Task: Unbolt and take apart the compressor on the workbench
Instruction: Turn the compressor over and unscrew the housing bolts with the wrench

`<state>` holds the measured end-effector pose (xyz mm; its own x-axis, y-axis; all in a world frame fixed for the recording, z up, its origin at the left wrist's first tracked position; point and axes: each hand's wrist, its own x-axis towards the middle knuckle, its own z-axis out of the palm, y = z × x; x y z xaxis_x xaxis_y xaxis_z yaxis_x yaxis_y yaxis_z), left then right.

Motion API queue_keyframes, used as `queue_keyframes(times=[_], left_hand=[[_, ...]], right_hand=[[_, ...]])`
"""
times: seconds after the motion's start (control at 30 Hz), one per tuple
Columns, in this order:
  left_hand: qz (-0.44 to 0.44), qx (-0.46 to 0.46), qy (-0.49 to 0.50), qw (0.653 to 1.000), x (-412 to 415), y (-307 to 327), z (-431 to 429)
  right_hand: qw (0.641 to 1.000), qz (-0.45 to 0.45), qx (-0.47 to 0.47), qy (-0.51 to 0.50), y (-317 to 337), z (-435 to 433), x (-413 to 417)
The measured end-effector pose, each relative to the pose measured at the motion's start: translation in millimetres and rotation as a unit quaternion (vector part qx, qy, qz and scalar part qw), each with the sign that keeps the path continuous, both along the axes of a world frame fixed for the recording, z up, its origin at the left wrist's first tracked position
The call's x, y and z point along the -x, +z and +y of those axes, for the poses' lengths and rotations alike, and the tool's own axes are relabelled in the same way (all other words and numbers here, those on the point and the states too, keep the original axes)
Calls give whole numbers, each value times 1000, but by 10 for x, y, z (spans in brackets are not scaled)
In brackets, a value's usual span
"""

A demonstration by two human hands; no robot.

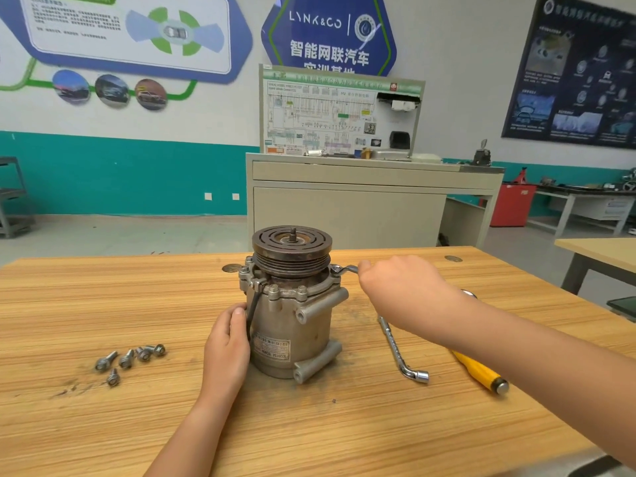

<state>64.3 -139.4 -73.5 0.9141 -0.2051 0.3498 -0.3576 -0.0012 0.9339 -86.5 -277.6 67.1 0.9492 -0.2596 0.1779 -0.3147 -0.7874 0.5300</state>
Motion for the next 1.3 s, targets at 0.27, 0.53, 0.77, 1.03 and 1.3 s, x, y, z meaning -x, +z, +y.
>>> queue_keyframes(times=[0.27,0.53,0.77,1.03,1.3], left_hand=[[1,4,-3,1000,7,16,-4],[-2,8,-1,1000,-6,8,-12],[-4,7,0,1000,0,19,-2],[-3,2,0,1000,15,23,0],[3,3,-2,1000,13,24,2]], right_hand=[[996,-10,91,19,58,-512,-132],[978,-149,23,147,-177,-650,-765],[911,-355,-194,78,-130,-629,-467],[984,-134,-114,-14,-213,-118,159],[997,-47,-44,-37,-105,76,63]])
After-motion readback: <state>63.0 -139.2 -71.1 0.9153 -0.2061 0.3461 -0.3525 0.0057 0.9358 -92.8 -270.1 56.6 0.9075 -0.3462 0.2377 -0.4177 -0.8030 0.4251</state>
